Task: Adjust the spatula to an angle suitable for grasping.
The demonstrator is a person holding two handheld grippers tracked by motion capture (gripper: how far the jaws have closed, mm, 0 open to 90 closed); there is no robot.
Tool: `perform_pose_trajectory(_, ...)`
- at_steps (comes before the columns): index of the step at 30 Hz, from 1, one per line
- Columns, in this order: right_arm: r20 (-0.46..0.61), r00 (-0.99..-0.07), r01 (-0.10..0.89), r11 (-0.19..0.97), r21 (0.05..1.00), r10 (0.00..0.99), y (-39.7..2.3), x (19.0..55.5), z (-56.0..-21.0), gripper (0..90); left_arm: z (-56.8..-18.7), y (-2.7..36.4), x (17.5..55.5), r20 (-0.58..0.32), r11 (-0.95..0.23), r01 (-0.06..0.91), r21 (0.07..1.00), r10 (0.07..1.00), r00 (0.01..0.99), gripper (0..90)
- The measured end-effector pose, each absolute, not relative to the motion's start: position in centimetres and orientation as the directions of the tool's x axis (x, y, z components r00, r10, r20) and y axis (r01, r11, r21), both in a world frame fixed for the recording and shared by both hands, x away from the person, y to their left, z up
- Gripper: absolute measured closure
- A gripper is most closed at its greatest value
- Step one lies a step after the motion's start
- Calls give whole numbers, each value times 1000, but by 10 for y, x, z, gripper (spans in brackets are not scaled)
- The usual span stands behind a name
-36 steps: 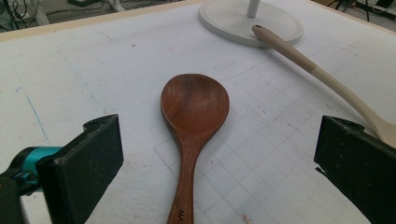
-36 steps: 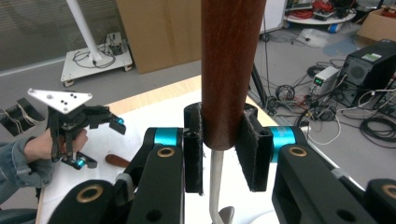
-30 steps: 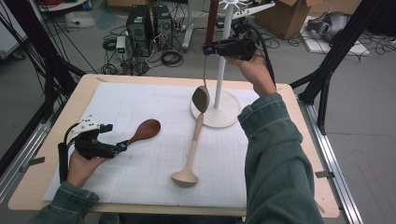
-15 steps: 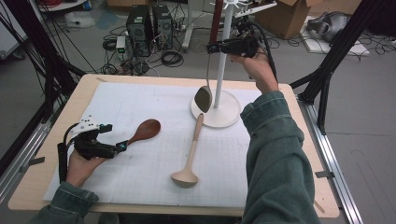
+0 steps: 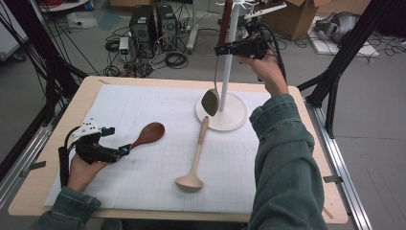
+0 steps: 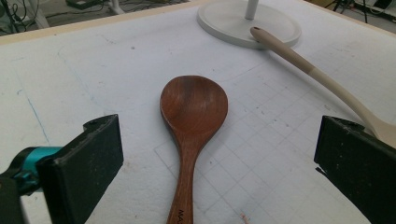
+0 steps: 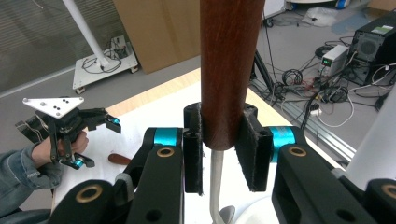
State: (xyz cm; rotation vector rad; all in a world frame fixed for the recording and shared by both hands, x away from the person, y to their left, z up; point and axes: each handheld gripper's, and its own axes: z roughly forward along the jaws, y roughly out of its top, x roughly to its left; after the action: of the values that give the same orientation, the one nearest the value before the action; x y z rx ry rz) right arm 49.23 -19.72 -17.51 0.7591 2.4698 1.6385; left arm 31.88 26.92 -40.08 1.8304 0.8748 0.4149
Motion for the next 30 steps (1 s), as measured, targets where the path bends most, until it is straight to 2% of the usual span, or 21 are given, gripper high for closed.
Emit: perform_pose_trajectory(30,236,-849,361,193,913,473,-218,488,-190,717,-401,269,319,-107,-219,373,902,722,684,17)
